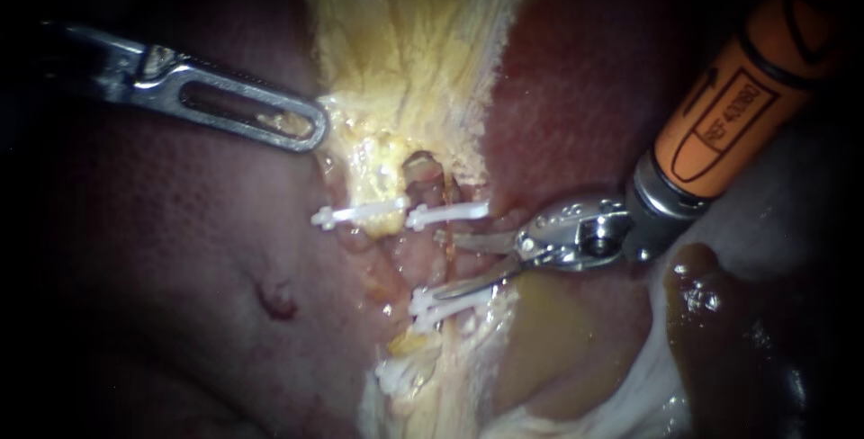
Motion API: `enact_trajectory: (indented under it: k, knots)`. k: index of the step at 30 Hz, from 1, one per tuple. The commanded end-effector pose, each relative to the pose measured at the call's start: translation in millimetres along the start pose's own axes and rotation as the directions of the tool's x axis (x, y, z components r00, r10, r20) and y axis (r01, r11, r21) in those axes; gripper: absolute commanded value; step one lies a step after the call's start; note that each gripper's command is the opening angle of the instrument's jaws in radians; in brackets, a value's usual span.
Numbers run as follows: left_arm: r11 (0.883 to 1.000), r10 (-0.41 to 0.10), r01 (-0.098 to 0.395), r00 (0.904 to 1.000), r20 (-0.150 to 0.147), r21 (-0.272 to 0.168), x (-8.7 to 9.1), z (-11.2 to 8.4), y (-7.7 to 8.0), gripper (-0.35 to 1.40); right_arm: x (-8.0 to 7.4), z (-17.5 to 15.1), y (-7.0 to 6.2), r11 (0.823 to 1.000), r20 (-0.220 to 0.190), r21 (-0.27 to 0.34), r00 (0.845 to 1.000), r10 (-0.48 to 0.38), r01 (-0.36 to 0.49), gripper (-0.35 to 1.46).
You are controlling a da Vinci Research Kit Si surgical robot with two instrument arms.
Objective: Go to the cutting position right tube
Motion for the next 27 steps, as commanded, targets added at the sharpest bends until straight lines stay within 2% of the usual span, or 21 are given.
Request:
enact_trajectory:
  k: [1,7,15,20,27]
  knots:
    - [1.000,0.000,0.000,1.0000,0.000,0.000,0.0,0.0,0.0,-0.35,0.1,0.0,-0.1,1.000,-0.016,0.018,1.000,-0.006,0.006,1.45]
    - [1.000,0.001,-0.001,1.0000,0.000,0.000,0.1,0.0,0.0,-0.35,0.8,0.5,-0.1,0.996,-0.051,0.091,0.999,0.003,0.002,1.43]
    - [1.000,0.001,-0.001,1.0000,0.000,0.000,0.1,0.0,0.0,-0.35,2.0,2.0,0.2,0.988,-0.094,0.153,0.995,0.014,0.001,1.43]
    - [1.000,0.001,-0.001,1.0000,0.000,-0.001,0.1,0.1,0.0,-0.35,2.8,3.1,0.4,0.985,-0.110,0.174,0.994,0.010,0.009,1.43]
    - [1.000,0.001,-0.001,1.0000,0.000,0.000,0.1,0.1,0.1,-0.35,3.5,3.9,-0.2,0.982,-0.138,0.189,0.990,0.011,0.016,1.43]
